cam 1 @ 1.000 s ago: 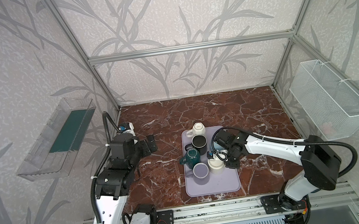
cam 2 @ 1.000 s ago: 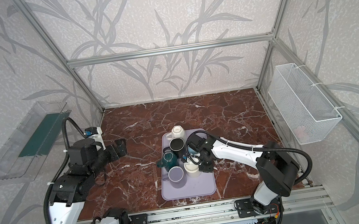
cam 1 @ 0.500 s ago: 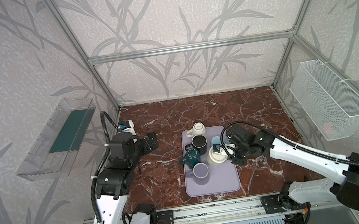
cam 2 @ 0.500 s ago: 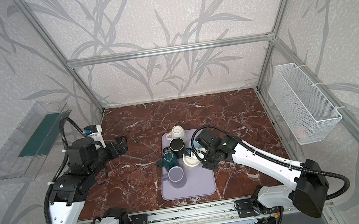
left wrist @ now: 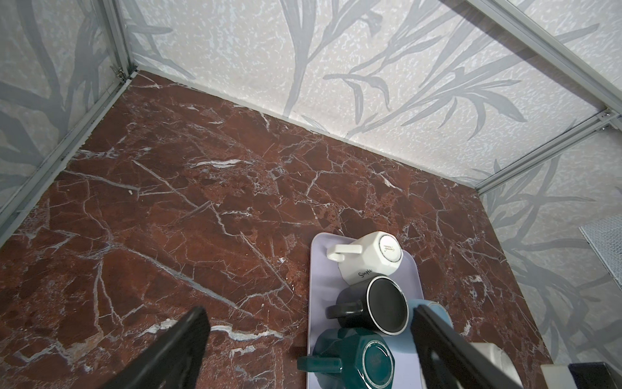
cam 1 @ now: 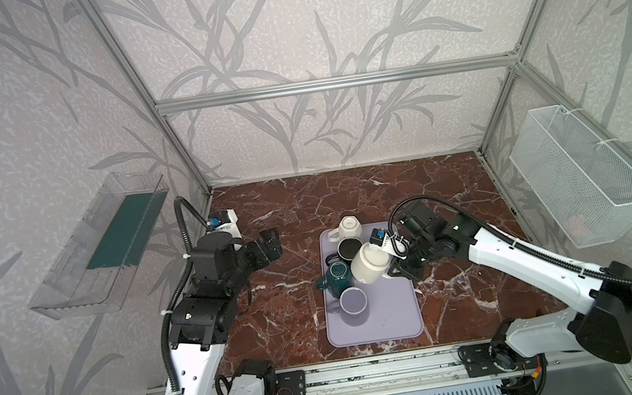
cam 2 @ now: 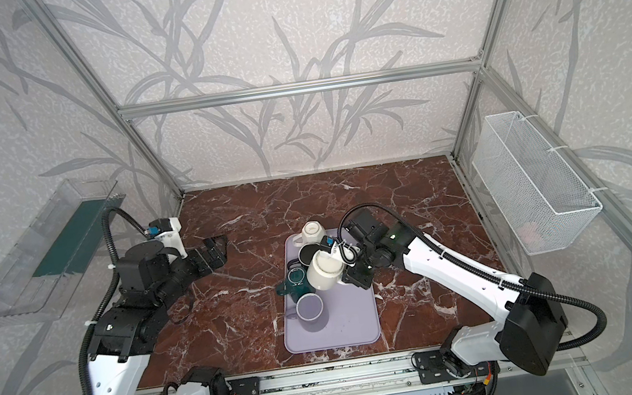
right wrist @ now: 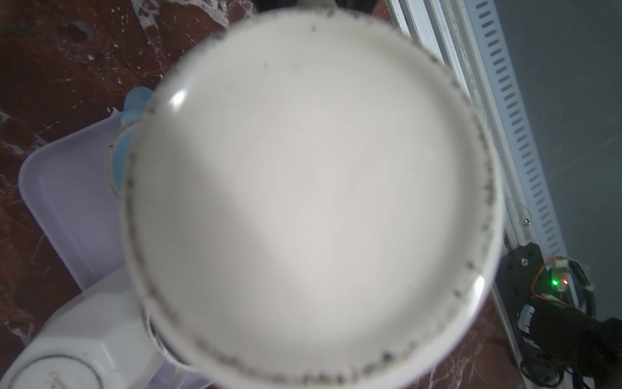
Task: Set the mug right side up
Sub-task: 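Lift the cream mug off the tray with the right gripper while the left gripper rises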
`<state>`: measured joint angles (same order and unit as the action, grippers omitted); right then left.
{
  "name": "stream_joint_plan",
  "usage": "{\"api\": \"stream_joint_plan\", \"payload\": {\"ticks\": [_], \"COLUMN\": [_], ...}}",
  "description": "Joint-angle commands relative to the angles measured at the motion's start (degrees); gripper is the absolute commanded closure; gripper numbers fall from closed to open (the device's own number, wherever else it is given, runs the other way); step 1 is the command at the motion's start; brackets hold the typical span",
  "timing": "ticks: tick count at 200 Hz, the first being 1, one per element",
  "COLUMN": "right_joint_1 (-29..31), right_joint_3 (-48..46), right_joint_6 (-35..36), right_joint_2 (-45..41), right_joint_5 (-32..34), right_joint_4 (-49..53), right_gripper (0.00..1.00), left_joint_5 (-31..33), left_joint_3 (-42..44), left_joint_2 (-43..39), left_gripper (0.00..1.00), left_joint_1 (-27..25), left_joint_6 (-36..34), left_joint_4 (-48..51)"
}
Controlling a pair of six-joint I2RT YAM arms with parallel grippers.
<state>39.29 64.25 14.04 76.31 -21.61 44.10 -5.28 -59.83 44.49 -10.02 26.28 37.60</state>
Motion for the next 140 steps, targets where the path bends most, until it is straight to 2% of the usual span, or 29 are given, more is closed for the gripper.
{"api": "stream_joint_plan", "payload": {"ticks": [1,27,66,116,140], "right_joint_1": [-1.85,-4.76,-7.53,-10.1,-10.55], "right_joint_3": [1.44,-0.28,-2.22,-4.78,-5.71], "right_joint_6": [-7.02,-16.23,-27.65,-43.56,-50.06], "right_joint_2": [-2.94,-4.14,-5.1,-3.74,-2.82], "right_joint_5": [-7.02,-11.45,-14.32,-18.91,-20.47], "right_joint_4": [-7.11,-15.41,-27.3,-46.47,-56.68], "right_gripper": [1.0,1.0,1.0,1.0,1.0], "left_joint_5": [-2.22,-4.78,-11.64,-28.17,-34.82], "left_joint_3": [0.83,1.47,-0.79,-1.83,1.95], "left_joint_2": [-0.32,-0.23,2.51,6.74,6.07], "left_gripper": [0.05,0.06,0.11,0.17,0.18], "left_joint_1": [-0.11,-0.09,-0.11,-0.09,-0.23], "left_joint_6": [1.91,3.38,6.27,15.46,23.42], "left_joint_4": [-1.47,-3.51,-3.97,-10.57,-21.5]}}
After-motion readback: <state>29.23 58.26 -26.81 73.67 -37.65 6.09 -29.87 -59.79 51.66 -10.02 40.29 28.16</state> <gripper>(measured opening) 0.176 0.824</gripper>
